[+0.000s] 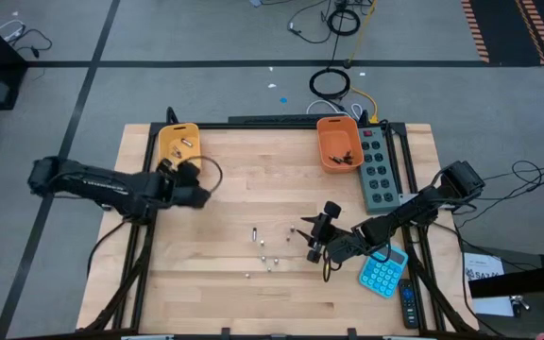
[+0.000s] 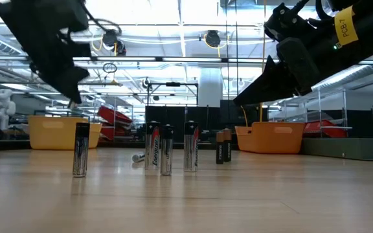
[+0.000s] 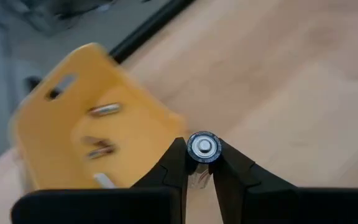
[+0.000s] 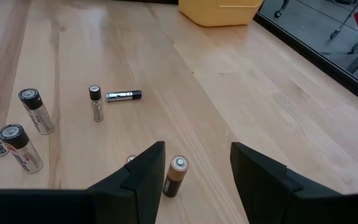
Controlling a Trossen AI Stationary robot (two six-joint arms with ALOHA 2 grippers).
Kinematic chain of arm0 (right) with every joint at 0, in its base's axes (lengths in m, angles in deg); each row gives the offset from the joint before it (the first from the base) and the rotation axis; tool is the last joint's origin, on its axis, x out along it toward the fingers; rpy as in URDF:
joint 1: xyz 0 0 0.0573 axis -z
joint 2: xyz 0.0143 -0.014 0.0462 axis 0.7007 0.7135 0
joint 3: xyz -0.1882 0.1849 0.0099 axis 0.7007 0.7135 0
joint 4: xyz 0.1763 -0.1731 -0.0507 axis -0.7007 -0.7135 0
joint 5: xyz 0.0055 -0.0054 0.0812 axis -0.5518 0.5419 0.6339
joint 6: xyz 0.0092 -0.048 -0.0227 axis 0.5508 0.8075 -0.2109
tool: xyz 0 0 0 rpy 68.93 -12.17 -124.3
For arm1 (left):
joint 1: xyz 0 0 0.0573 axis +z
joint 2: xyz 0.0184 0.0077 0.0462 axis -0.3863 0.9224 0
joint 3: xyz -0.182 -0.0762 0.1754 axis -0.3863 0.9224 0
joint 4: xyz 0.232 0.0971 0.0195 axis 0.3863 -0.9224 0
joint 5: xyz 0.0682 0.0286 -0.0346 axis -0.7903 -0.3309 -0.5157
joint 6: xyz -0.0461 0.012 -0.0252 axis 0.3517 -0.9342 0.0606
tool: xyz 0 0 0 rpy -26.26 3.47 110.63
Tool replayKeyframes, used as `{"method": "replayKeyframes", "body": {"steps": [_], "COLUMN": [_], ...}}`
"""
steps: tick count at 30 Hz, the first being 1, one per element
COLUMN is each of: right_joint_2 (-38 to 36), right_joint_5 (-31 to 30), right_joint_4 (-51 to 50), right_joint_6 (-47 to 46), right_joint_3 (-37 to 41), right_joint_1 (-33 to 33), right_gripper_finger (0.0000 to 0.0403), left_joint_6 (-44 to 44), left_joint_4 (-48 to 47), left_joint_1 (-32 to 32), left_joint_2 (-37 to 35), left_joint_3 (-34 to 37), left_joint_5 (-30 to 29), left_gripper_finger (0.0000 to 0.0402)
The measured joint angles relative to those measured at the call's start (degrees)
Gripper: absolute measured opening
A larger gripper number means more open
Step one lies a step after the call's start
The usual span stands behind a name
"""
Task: Sort batteries
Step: Put the silver battery into the yellow bin
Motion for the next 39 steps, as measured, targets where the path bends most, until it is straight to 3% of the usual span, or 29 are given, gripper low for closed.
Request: {"method": "replayKeyframes", "body": {"steps": [6,12,16,21,23,31,39], "right_joint_2": [0.0,0.0,0.0,0.0,0.0,0.0,0.0], "right_joint_5": [0.0,0.0,0.0,0.0,0.0,0.0,0.0], "right_joint_4": [0.1,0.1,0.0,0.0,0.0,0.0,0.7], "right_joint_6": [0.6,0.6,0.6,0.2,0.1,-0.6,-0.9], "right_joint_3": [0.0,0.0,0.0,0.0,0.0,0.0,0.0], "right_joint_1": [0.0,0.0,0.0,0.0,0.0,0.0,0.0], "right_gripper_finger": [0.0173,0.0173,0.0173,0.0173,0.0173,0.0173,0.0173], "left_joint_6": [-9.7,-15.0,-19.0,-24.2,-23.9,-13.3,-3.8], "left_joint_4": [10.3,11.3,15.9,26.1,29.2,40.3,54.7], "left_joint_1": [12.0,17.6,16.1,6.6,0.7,-23.1,-35.4], "left_joint_2": [-0.7,-0.9,-1.7,-2.9,-2.4,4.8,17.7], "left_joint_3": [4.0,4.0,3.5,3.1,3.1,3.1,2.9], "left_joint_5": [0.0,2.0,12.6,25.3,26.3,22.8,16.3], "left_gripper_finger": [0.0062,0.0182,0.0226,0.0233,0.0233,0.0235,0.0235]}}
